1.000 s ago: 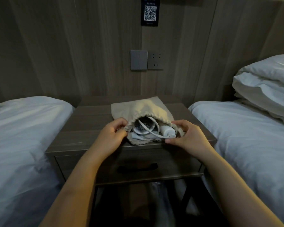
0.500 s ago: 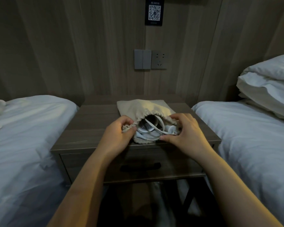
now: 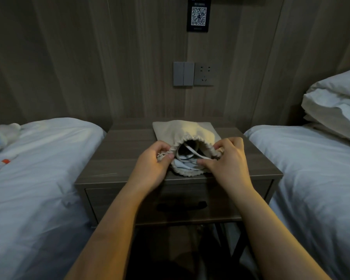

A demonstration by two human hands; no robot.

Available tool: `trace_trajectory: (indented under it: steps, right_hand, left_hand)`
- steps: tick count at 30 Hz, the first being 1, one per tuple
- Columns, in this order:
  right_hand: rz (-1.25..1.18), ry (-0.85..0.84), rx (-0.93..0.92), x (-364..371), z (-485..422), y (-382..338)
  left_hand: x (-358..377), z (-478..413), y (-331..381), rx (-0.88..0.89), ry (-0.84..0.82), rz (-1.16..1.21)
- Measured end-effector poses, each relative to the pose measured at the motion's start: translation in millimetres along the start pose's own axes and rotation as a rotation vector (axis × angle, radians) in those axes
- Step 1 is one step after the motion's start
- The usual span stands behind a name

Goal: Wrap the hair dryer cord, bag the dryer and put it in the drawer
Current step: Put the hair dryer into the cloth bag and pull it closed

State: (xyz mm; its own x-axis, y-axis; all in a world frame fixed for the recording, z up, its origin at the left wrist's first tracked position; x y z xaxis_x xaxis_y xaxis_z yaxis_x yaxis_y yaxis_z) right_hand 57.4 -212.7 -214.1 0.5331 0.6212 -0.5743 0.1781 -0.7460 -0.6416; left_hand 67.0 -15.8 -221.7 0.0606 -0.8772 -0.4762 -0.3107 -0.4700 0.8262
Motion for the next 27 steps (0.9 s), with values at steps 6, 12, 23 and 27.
trace_trajectory:
  steps: [6,12,23,27]
  right_hand:
    - [0.209,-0.228,0.183,-16,-4,38]
    - [0.022,-0.166,0.127,-30,-1,31]
    - [-0.935,-0.041,0.206,-91,17,-2]
    - [-1.132,-0.092,0.211,-123,33,-22]
  left_hand:
    - [0,1,-6,-0.038,0.005,-0.131]
    - [6,2,0,0.008,0.058,-0.028]
    - [13,20,73,-0.003,0.101,0.881]
    - [25,38,101,-0.009,-0.026,1.017]
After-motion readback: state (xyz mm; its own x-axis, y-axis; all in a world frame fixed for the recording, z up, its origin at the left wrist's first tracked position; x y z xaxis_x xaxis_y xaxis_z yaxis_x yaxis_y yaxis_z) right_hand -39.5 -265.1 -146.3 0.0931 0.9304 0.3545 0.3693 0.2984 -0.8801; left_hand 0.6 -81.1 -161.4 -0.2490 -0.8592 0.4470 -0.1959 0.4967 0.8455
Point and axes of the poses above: each hand's wrist, its own z-axis away from the middle knuckle, its own x-axis out of the palm, y = z × x, the point moved 8 cm from there along -z, towards the middle knuckle, and after that the axes turned 2 degrees about x, right-handed, at the moved point
